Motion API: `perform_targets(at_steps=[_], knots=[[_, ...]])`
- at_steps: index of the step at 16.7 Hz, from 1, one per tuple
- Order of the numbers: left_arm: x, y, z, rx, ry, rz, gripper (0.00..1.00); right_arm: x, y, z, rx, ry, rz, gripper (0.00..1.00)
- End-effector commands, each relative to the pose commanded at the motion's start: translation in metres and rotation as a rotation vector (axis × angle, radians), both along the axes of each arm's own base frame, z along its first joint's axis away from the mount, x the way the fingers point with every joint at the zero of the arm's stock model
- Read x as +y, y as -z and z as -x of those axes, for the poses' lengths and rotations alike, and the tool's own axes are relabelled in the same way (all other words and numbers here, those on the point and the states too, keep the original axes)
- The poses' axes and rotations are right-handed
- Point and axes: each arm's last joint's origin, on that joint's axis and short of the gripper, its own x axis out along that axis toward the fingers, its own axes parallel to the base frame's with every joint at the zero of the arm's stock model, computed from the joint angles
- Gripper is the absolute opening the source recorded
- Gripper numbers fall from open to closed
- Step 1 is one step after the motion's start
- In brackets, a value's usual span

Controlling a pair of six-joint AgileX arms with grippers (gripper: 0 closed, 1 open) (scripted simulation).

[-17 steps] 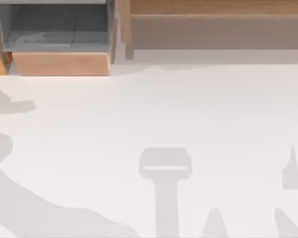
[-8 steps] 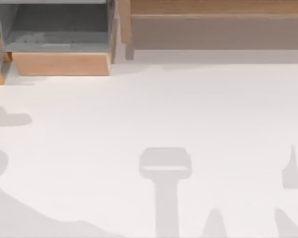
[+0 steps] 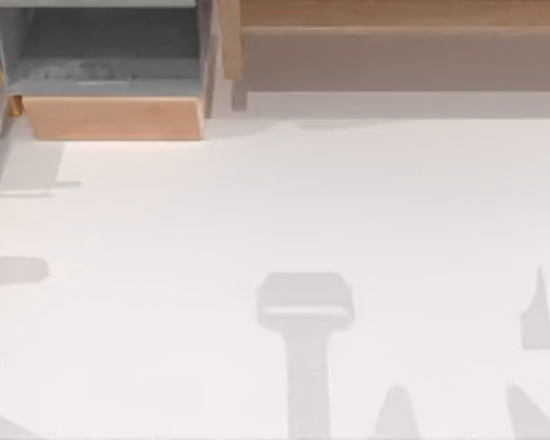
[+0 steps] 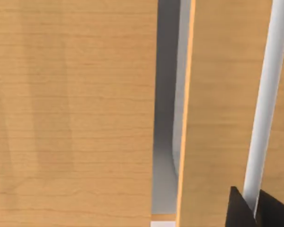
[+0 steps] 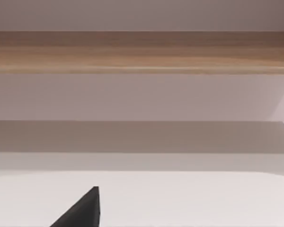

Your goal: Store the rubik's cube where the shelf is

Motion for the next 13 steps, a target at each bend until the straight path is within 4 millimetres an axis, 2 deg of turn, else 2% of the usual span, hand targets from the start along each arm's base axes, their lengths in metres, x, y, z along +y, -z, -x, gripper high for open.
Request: perform_targets(at_steps=[6,13], knots=[[0.001,-0.003,0.006,-0.013,0.003,-0.01,0.0,0.0,0.0,0.0,0.0,0.0,0.0,1.0],[0.001,-0.002,0.062,-0.011,0.005,-0.01,0.0,0.0,0.0,0.0,0.0,0.0,0.0,1.0]])
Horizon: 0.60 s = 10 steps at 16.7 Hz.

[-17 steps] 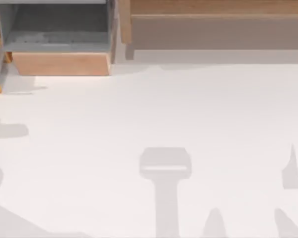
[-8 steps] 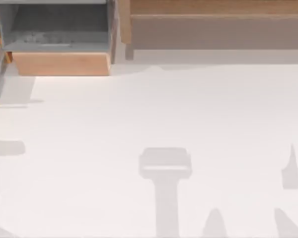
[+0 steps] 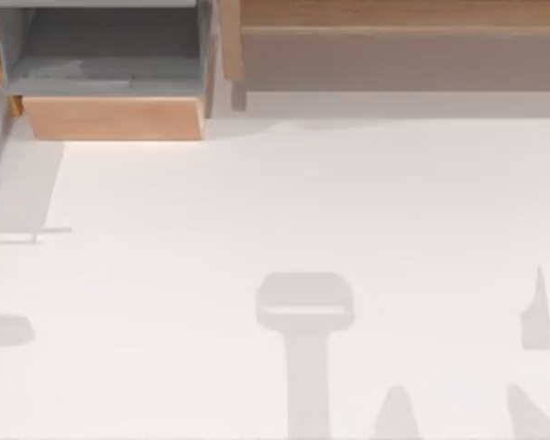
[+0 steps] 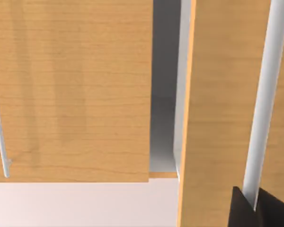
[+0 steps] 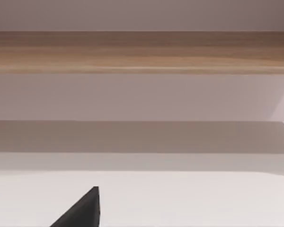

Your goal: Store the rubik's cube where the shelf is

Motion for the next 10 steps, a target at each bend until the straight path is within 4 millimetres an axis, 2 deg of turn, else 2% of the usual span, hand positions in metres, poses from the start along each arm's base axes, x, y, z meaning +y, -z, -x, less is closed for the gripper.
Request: perform_targets(at_steps=[4,10], knots=[[-0.0001,0.0003,0.0026,0.001,0.001,0.002,0.0,0.0,0.0,0.0,0.0,0.0,0.0,1.0],[-0.0001,0.0003,0.0026,0.001,0.001,0.002,0.45,0.0,0.0,0.0,0.0,0.0,0.0,1.0]])
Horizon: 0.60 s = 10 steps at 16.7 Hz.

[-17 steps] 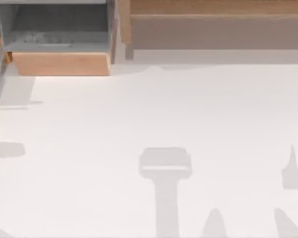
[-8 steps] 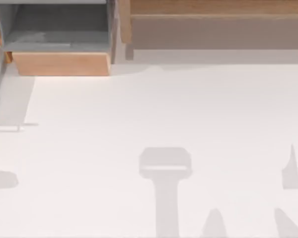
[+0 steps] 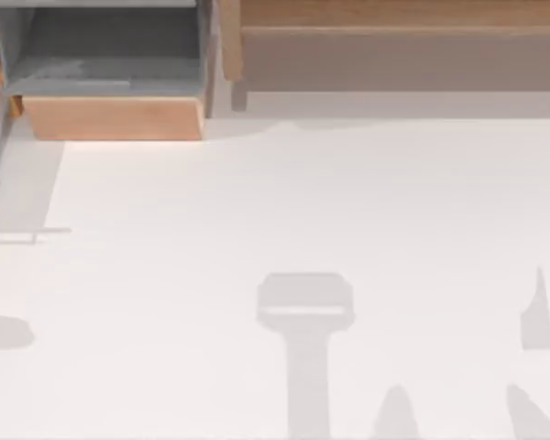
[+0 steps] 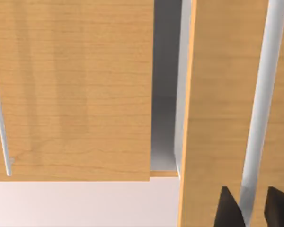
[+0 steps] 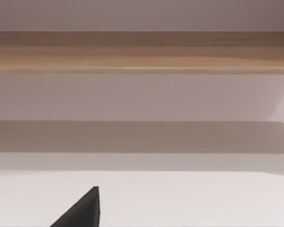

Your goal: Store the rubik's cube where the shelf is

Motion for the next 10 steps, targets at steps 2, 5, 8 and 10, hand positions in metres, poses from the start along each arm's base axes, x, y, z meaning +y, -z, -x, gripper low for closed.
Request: perform_targets(at_steps=[2,5,8,10], knots=[[0.0,0.0,0.0,0.0,0.0,0.0,0.6,0.0,0.0,0.0,0.0,0.0,0.0,1.0],[0.0,0.0,0.0,0.0,0.0,0.0,0.83,0.0,0.0,0.0,0.0,0.0,0.0,1.0],[0.0,0.0,0.0,0.0,0.0,0.0,1.0,0.0,0.0,0.0,0.0,0.0,0.0,1.0],[0.0,0.0,0.0,0.0,0.0,0.0,1.0,0.0,0.0,0.0,0.0,0.0,0.0,1.0]])
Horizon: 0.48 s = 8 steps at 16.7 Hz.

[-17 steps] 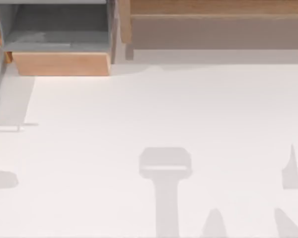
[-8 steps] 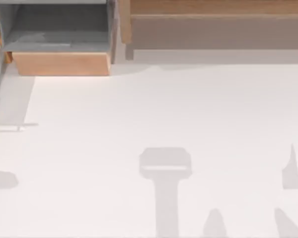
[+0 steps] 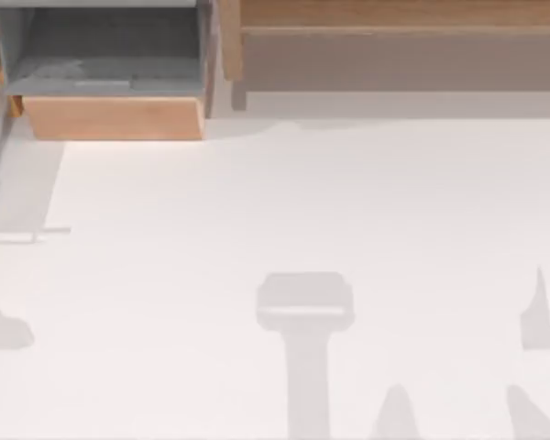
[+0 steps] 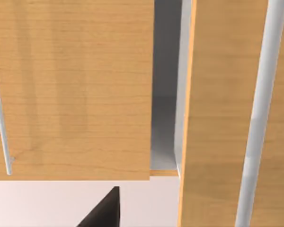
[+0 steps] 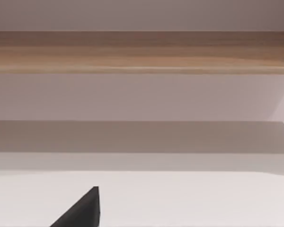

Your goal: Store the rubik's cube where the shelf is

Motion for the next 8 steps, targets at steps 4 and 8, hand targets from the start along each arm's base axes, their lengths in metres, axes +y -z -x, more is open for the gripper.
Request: perform_targets(at_steps=[4,8], knots=[[0.0,0.0,0.0,0.0,0.0,0.0,1.0,0.0,0.0,0.0,0.0,0.0,0.0,1.0],[0.0,-0.0003,0.0037,-0.002,0.002,-0.001,1.0,0.0,0.0,0.0,0.0,0.0,0.0,1.0]])
